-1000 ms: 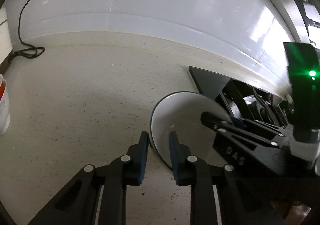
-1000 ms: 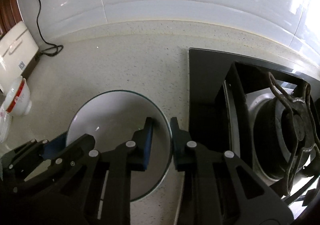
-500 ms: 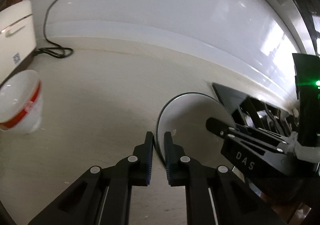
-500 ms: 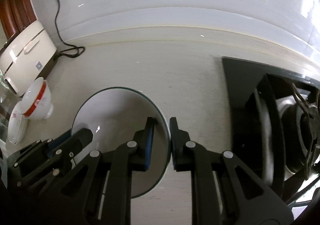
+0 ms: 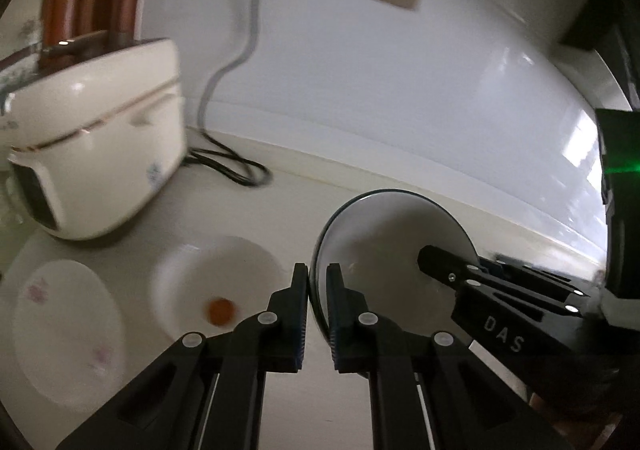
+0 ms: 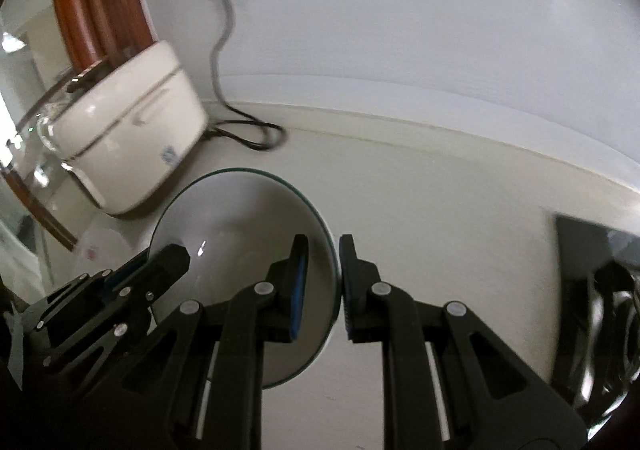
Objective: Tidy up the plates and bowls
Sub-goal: 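Carry the large bowl with both grippers onto the bowl stack, then lower the large bowl onto the stack and open both grippers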
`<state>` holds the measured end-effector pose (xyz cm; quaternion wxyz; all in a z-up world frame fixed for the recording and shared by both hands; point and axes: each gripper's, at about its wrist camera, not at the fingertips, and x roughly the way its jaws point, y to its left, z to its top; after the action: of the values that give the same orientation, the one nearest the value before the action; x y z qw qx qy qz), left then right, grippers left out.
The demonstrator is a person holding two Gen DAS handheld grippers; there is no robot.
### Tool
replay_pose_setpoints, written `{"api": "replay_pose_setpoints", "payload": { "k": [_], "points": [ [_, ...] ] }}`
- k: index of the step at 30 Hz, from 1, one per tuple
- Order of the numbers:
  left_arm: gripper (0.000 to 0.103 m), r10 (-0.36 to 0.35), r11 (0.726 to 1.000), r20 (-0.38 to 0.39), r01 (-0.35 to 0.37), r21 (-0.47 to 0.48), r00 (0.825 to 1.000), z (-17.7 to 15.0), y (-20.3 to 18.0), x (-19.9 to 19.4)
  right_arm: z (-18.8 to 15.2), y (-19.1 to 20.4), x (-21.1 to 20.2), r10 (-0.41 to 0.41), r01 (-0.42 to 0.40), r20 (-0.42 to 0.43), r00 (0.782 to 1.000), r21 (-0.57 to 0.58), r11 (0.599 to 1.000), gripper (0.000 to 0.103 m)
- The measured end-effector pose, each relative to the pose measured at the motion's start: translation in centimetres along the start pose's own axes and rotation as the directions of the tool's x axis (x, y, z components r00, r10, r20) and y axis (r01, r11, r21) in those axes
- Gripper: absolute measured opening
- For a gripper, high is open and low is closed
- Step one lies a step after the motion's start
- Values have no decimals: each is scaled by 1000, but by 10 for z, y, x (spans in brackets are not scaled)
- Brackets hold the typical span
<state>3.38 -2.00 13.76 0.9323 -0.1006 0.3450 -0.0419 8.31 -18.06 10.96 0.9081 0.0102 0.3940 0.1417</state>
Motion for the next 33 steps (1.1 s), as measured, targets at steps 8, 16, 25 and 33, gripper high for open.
{"api": "replay_pose_setpoints", "payload": {
  "k": [8,16,25,33],
  "points": [
    [9,103,993,-30,-105,-58,994,9,62,8,14,55,47,86,-89,-75,993,-38,995,19],
    [9,150,986,-76,-156,-67,986,-8,78,27,1,59,84,123,-129,-154,981,-30,991,19],
    [22,150,986,-69,-154,-57,986,-16,79,30,-1,58,91,139,-149,-140,980,-57,987,22],
    [43,160,982,-77,-167,-84,984,-18,84,32,-3,50,89,115,-122,-111,987,-58,991,52]
  ]
}}
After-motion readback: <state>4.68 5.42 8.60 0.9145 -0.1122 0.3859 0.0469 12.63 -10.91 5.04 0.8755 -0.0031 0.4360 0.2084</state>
